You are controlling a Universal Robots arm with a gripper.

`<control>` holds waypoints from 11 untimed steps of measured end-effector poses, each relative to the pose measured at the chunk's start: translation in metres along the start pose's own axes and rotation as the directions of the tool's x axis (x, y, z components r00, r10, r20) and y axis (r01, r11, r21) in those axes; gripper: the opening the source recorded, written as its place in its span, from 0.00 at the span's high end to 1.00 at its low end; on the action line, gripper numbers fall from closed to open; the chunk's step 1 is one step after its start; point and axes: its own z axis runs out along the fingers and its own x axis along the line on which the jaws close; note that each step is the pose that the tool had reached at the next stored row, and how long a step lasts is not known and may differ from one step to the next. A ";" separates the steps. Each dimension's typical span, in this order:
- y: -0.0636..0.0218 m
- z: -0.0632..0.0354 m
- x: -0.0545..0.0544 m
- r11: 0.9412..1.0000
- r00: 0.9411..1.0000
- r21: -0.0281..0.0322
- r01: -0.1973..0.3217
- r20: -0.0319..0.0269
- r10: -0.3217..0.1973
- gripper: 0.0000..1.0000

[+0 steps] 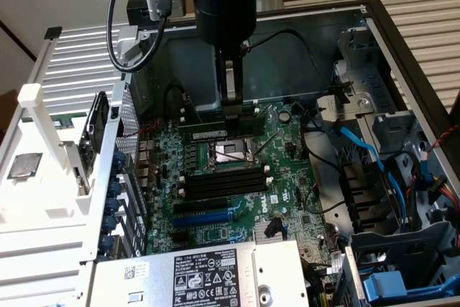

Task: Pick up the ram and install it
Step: 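Insert the ram into the slot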

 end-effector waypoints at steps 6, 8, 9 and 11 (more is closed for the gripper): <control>-0.0002 0.0091 0.006 1.000 1.000 0.004 0.000 0.001 0.000 0.88; -0.0009 0.0111 0.010 1.000 1.000 0.003 0.000 0.014 0.000 0.88; -0.0009 0.0118 0.011 1.000 1.000 0.003 -0.001 0.020 0.001 0.88; -0.0009 0.0130 0.011 1.000 1.000 0.003 -0.001 0.029 0.001 0.88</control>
